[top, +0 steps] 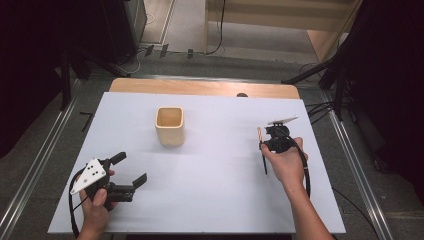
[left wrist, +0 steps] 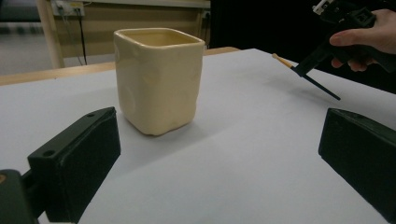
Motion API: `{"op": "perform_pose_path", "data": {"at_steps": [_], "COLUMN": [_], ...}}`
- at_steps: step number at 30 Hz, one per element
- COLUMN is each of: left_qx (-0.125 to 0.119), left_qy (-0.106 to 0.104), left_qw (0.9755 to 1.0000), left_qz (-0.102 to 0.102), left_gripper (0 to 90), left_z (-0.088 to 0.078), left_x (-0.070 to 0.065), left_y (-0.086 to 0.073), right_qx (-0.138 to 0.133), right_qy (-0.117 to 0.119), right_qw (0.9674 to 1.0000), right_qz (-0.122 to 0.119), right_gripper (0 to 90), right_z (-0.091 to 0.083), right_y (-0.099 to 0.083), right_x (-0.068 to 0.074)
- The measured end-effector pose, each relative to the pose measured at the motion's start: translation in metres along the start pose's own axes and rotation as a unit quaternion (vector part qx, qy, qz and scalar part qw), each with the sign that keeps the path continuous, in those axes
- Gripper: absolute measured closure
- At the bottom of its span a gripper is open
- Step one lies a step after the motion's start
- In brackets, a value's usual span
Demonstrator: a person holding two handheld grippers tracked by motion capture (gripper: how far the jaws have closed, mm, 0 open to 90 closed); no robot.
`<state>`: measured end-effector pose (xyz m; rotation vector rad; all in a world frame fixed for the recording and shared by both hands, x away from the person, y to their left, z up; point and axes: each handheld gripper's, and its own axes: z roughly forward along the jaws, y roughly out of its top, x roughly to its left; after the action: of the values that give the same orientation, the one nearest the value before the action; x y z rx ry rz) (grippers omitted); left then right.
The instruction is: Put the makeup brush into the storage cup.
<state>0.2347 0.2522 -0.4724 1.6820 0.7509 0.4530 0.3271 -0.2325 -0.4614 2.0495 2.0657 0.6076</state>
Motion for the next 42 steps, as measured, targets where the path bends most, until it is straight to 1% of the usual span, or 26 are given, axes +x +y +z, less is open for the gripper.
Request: {"op": "perform_pose_path", "data": {"at_steps": [3, 5, 6, 7, 8, 9, 11, 15, 16, 17, 18, 20, 21, 22, 23, 24, 25, 26, 27, 28, 30, 33, 37, 39, 41, 42], "left_qx": [-0.003, -0.001, -0.001, -0.001, -0.002, -0.001, -0.002, -0.005, -0.005, -0.005, -0.006, -0.008, -0.008, -0.007, -0.006, -0.006, -0.004, -0.004, -0.005, -0.004, -0.007, -0.009, -0.01, -0.01, -0.011, -0.011], "left_qy": [-0.003, -0.004, -0.004, -0.005, -0.006, -0.007, -0.007, -0.009, -0.009, -0.01, -0.011, -0.011, -0.011, -0.013, -0.013, -0.015, -0.016, -0.017, -0.018, -0.019, -0.021, -0.026, -0.029, -0.032, -0.033, -0.034], "left_qw": [1.0, 1.0, 1.0, 1.0, 1.0, 1.0, 0.9999, 0.9999, 0.9999, 0.9999, 0.9999, 0.9999, 0.9999, 0.9998, 0.9998, 0.9998, 0.9997, 0.9997, 0.9997, 0.9997, 0.9996, 0.9995, 0.9994, 0.9993, 0.9993, 0.9993], "left_qz": [0.0, 0.004, 0.004, 0.005, 0.005, 0.007, 0.007, 0.009, 0.009, 0.01, 0.01, 0.009, 0.009, 0.011, 0.012, 0.012, 0.015, 0.015, 0.016, 0.017, 0.016, 0.015, 0.013, 0.014, 0.014, 0.014], "left_gripper": [0.0, 0.0, 0.0, 0.0, 0.0, 0.0, 0.0, 0.0, 0.0, 0.0, 0.0, 0.0, 0.0, 0.0, 0.0, 0.0, 0.0, 0.0, 0.0, 0.0, 0.0, 0.0, 0.0, 0.0, 0.0, 0.0], "left_z": [0.005, 0.009, 0.009, 0.011, 0.012, 0.014, 0.015, 0.02, 0.02, 0.021, 0.023, 0.026, 0.026, 0.027, 0.029, 0.03, 0.032, 0.033, 0.035, 0.037, 0.04, 0.048, 0.053, 0.056, 0.059, 0.06], "left_x": [-0.001, -0.003, -0.003, -0.003, -0.004, -0.004, -0.005, -0.006, -0.006, -0.007, -0.008, -0.009, -0.009, -0.009, -0.01, -0.011, -0.011, -0.012, -0.013, -0.014, -0.015, -0.017, -0.019, -0.021, -0.022, -0.023], "left_y": [0.004, 0.006, 0.006, 0.007, 0.008, 0.009, 0.01, 0.014, 0.014, 0.015, 0.017, 0.018, 0.018, 0.018, 0.019, 0.019, 0.019, 0.02, 0.02, 0.021, 0.023, 0.025, 0.026, 0.027, 0.028, 0.028], "right_qx": [-0.026, -0.045, -0.045, -0.063, -0.063, -0.084, -0.101, -0.14, -0.151, -0.151, -0.17, -0.191, -0.191, -0.21, -0.217, -0.217, -0.236, -0.243, -0.243, -0.257, -0.274, -0.29, -0.314, -0.324, -0.329, -0.336], "right_qy": [0.012, 0.019, 0.019, 0.027, 0.027, 0.036, 0.041, 0.051, 0.049, 0.049, 0.055, 0.056, 0.056, 0.061, 0.063, 0.063, 0.065, 0.062, 0.062, 0.061, 0.058, 0.066, 0.068, 0.069, 0.073, 0.074], "right_qw": [0.9996, 0.9988, 0.9988, 0.9976, 0.9976, 0.9959, 0.994, 0.9888, 0.9873, 0.9873, 0.9838, 0.9799, 0.9799, 0.9754, 0.9739, 0.9739, 0.969, 0.9675, 0.9675, 0.9635, 0.9588, 0.9535, 0.9452, 0.9416, 0.9395, 0.9369], "right_qz": [-0.002, -0.004, -0.004, -0.003, -0.003, 0.0, -0.001, -0.006, -0.011, -0.011, -0.013, -0.02, -0.02, -0.026, -0.025, -0.025, -0.034, -0.035, -0.035, -0.041, -0.046, -0.049, -0.058, -0.06, -0.062, -0.063], "right_gripper": [84.4, 84.4, 84.4, 84.4, 84.4, 84.4, 84.4, 84.4, 84.4, 84.4, 84.4, 84.4, 84.4, 84.4, 84.4, 84.4, 84.4, 84.4, 84.4, 84.4, 84.4, 84.4, 84.4, 84.4, 84.4, 84.4], "right_z": [-0.005, -0.007, -0.007, -0.009, -0.009, -0.011, -0.012, -0.015, -0.016, -0.016, -0.019, -0.021, -0.021, -0.023, -0.024, -0.024, -0.025, -0.025, -0.025, -0.025, -0.024, -0.023, -0.02, -0.018, -0.018, -0.019], "right_y": [-0.003, -0.006, -0.006, -0.009, -0.009, -0.012, -0.014, -0.019, -0.02, -0.02, -0.022, -0.024, -0.024, -0.027, -0.028, -0.028, -0.03, -0.032, -0.032, -0.034, -0.037, -0.04, -0.046, -0.048, -0.05, -0.051], "right_x": [0.0, -0.002, -0.002, -0.003, -0.003, -0.004, -0.005, -0.005, -0.005, -0.005, -0.004, -0.003, -0.003, -0.003, -0.002, -0.002, -0.001, -0.001, -0.001, 0.0, 0.0, 0.001, 0.001, 0.001, 0.001, 0.001]}}
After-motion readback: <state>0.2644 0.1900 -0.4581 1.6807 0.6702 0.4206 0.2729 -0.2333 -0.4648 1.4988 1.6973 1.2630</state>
